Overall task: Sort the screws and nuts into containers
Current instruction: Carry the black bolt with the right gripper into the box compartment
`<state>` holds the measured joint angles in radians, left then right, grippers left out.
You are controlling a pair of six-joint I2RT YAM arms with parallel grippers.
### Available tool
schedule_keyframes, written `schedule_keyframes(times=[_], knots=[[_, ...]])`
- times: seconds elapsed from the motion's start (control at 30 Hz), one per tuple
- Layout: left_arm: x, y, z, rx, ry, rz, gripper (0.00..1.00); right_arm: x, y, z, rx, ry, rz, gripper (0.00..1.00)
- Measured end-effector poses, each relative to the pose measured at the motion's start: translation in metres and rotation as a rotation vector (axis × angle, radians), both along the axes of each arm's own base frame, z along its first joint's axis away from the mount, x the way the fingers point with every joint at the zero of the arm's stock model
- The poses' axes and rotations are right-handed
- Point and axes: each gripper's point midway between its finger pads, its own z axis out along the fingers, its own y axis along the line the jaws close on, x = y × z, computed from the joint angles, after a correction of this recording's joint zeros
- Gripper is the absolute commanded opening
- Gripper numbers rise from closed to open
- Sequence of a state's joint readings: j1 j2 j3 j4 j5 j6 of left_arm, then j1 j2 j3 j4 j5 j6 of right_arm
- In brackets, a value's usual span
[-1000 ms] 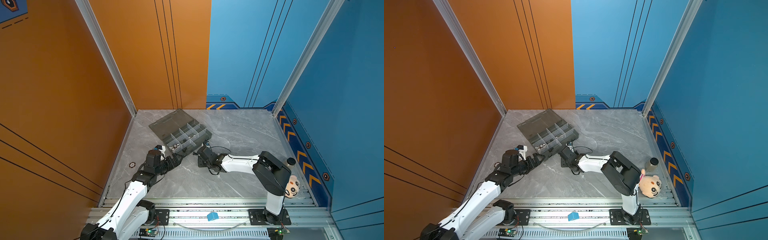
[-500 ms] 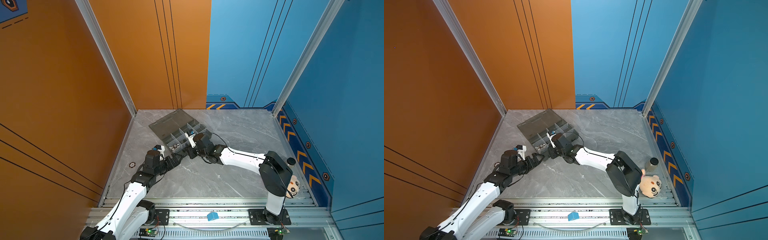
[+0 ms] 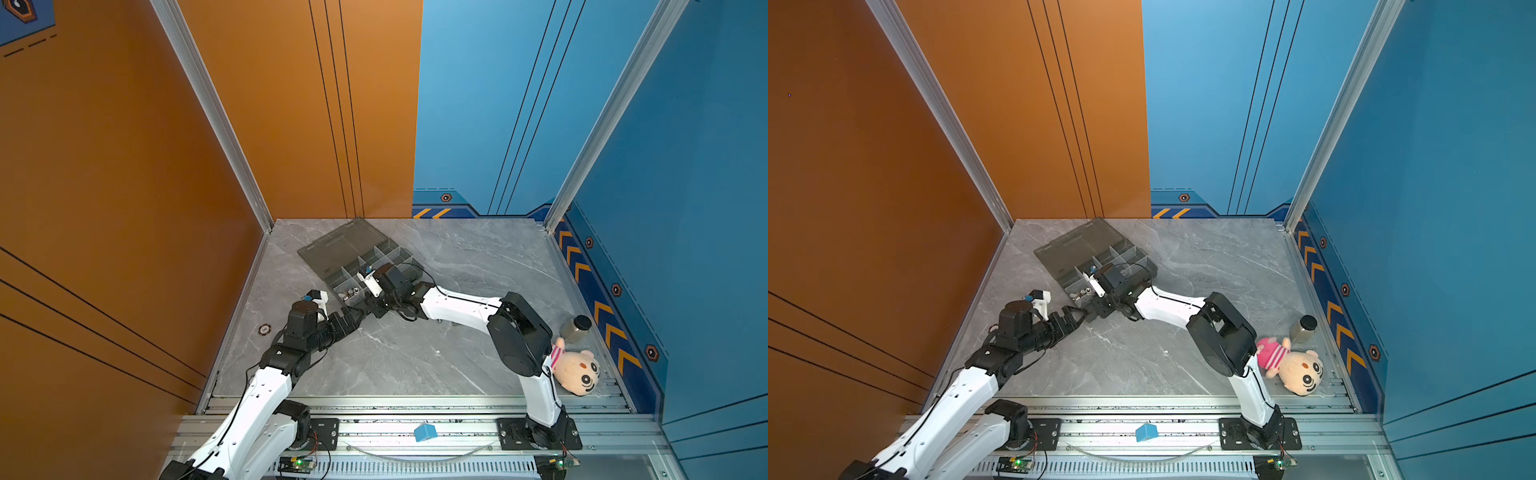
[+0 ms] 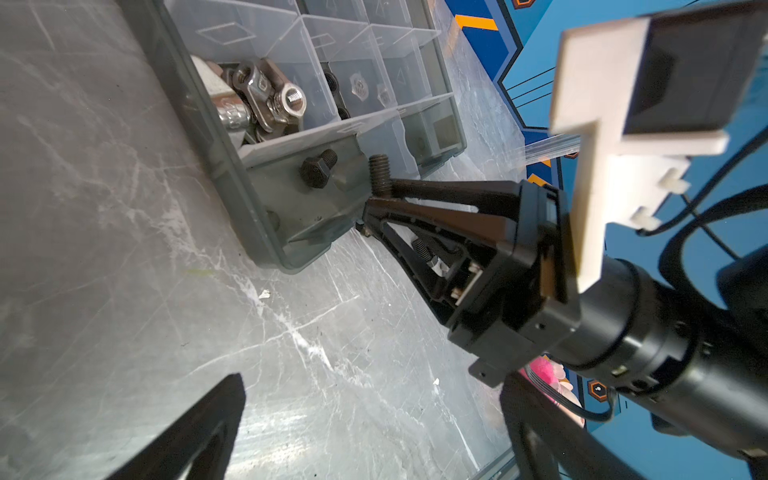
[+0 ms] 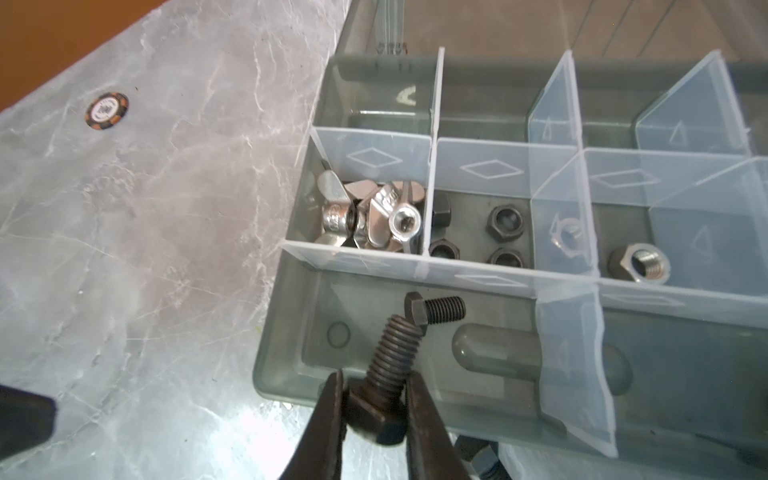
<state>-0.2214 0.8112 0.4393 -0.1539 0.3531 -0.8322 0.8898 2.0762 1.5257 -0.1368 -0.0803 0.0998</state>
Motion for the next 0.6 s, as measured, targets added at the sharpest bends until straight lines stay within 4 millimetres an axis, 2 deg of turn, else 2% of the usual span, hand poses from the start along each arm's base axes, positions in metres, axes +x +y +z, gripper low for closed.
schedule_keyframes(times=[0.1, 0.2, 0.47, 0.6], knots=[[0.000, 0.000, 0.000, 0.000, 0.000, 0.000, 0.98, 0.002, 0.003, -0.006, -0.006, 0.005, 0.000, 0.03], [0.000, 0.000, 0.000, 0.000, 0.001, 0.001, 0.98, 0.004, 0.004, -0.012, -0.014, 0.011, -0.001, 0.08], [0.000, 0.000, 0.000, 0.000, 0.001, 0.000, 0.98, 0.007, 0.004, -0.011, -0.018, 0.014, -0.008, 0.33], [0.000, 0.000, 0.000, 0.000, 0.002, 0.000, 0.98, 0.010, 0.004, -0.008, -0.012, 0.012, -0.016, 0.39]])
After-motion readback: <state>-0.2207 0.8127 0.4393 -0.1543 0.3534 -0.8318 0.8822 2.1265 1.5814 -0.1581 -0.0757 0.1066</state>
